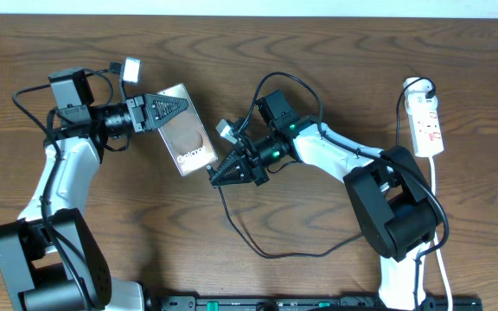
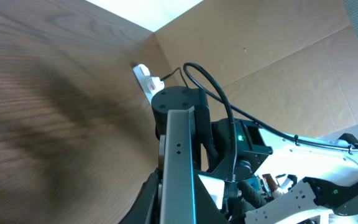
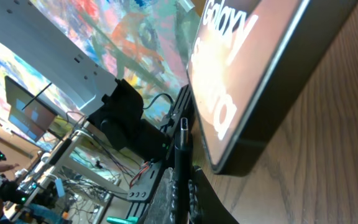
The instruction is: Plug charger to phone and switch on socket
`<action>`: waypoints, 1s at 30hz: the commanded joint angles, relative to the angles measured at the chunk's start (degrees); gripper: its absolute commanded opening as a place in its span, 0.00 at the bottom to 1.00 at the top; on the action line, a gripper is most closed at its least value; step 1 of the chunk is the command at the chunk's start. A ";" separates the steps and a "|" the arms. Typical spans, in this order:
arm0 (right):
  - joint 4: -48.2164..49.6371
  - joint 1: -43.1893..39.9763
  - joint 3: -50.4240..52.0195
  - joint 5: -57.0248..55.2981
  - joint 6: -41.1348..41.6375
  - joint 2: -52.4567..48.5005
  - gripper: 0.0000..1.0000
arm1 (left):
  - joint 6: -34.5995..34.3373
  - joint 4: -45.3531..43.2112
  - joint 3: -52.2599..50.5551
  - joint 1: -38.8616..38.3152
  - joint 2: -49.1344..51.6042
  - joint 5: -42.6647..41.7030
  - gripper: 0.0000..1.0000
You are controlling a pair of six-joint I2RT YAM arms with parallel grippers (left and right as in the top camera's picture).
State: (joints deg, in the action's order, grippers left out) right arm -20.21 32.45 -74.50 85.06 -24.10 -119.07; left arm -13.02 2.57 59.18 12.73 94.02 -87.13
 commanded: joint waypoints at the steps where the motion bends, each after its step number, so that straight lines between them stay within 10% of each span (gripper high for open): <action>1: 0.31 0.31 0.28 0.37 -0.63 1.68 0.01 | 0.96 -0.22 0.11 0.20 0.17 -2.89 0.07; 30: 1.81 2.47 0.28 -2.01 -0.61 1.68 0.01 | -2.69 -0.22 0.13 0.20 0.17 -2.86 0.07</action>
State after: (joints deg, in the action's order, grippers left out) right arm -18.55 34.74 -74.50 82.46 -24.10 -119.07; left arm -15.03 2.59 59.18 12.73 94.02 -85.91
